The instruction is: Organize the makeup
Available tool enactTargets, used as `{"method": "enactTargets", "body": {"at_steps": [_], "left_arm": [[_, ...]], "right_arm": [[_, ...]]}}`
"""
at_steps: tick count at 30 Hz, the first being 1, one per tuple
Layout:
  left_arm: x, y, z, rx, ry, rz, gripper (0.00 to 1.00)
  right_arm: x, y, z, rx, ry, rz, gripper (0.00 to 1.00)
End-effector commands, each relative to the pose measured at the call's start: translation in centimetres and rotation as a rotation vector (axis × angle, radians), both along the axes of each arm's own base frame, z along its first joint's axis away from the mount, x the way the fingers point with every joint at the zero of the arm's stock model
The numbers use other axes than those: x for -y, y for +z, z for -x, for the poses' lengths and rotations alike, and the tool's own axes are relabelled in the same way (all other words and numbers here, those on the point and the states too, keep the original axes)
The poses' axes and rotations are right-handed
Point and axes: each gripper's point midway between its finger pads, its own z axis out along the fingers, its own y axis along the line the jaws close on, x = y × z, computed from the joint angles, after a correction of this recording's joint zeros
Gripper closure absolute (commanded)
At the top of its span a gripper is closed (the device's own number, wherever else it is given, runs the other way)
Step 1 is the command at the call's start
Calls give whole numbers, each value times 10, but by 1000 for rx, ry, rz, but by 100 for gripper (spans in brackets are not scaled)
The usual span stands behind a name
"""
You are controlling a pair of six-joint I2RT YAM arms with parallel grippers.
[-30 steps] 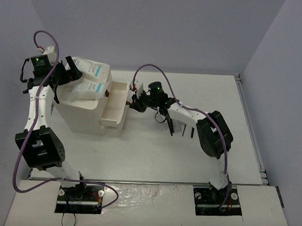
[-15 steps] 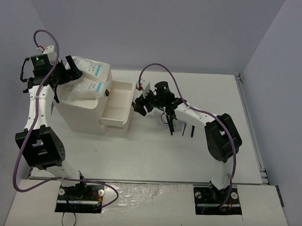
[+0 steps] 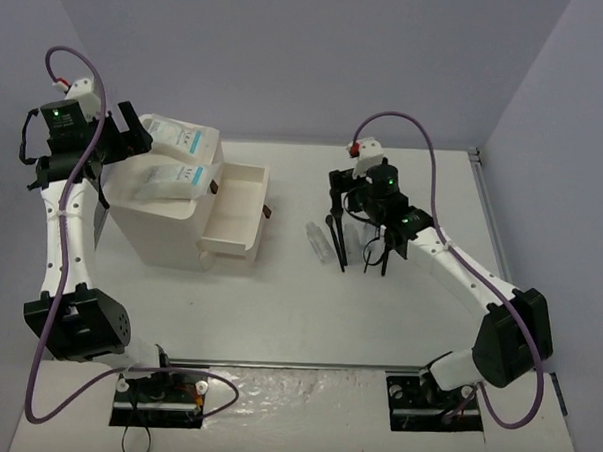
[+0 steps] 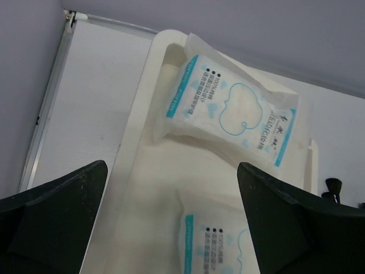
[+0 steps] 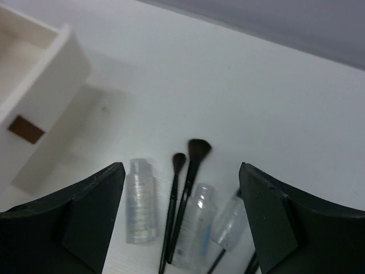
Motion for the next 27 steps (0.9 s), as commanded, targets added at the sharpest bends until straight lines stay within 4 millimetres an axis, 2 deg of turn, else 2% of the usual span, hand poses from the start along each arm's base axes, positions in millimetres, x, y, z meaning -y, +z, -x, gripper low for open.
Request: {"method": "enactTargets", "body": {"at_steps": [1, 4, 7, 10, 13, 16, 19, 25, 27], "left_arm": [[15, 97, 43, 234, -2, -95, 3], [27, 99, 69, 259, -17, -102, 3], [44, 88, 91, 255, -45, -89, 3], [65, 64, 114, 233, -86, -96, 3], [83, 34, 133, 194, -111, -143, 3], [102, 11, 147, 164, -170, -164, 3], [112, -5, 157, 164, -207, -170, 3], [115, -25, 171, 204, -226, -178, 3], [115, -27, 170, 214, -228, -177, 3]], "right_arm": [[107, -40, 5, -103, -469, -38, 23], [133, -82, 14, -207, -555, -73, 24], [140, -115, 16, -297, -586, -86, 26], [143, -145, 17, -377, -604, -80, 29], [144, -165, 16, -423, -613, -77, 34], [148, -179, 14, -453, -633, -80, 38], [152, -192, 15, -487, -645, -90, 45], [159, -211, 19, -529, -671, -72, 73], [161, -206, 18, -513, -674, -70, 90]]}}
